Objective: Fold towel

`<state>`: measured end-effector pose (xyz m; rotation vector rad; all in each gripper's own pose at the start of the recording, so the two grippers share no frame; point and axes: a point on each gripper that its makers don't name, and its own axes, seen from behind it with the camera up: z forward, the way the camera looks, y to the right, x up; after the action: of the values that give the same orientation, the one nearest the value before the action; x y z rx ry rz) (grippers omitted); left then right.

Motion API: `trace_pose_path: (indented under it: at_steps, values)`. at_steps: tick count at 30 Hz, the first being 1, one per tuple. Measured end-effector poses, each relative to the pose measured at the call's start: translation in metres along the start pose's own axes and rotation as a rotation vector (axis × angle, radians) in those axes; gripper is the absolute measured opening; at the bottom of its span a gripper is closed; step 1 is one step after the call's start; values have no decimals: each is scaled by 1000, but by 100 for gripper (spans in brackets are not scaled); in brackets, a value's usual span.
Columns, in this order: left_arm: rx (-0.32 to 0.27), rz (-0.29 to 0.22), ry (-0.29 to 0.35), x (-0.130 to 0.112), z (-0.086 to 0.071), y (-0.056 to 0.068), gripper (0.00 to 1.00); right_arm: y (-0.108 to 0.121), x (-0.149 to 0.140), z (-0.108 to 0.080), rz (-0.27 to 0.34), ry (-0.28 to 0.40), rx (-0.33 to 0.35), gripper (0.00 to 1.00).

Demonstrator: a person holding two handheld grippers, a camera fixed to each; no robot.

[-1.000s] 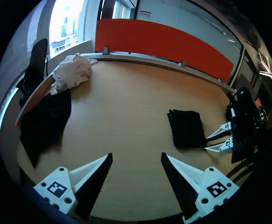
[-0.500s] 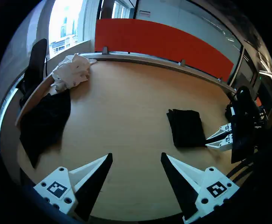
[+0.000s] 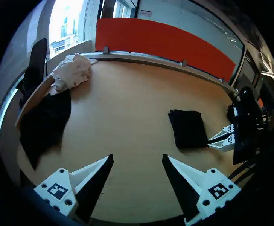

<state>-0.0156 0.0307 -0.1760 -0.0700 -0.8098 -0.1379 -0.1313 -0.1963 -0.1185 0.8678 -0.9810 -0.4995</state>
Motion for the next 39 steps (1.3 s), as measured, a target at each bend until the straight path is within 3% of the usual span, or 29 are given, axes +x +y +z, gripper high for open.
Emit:
trace_pose_path:
  at_steps: [14, 26, 39]
  values:
    - [-8, -6, 14, 2, 1, 3, 96, 7, 41, -22, -35, 74, -36, 6]
    - [-13, -3, 38, 9, -2, 5, 96, 24, 111, -51, -95, 182, -77, 6]
    - [-12, 3, 62, 19, -7, 2, 96, 35, 198, -95, -159, 327, -112, 6]
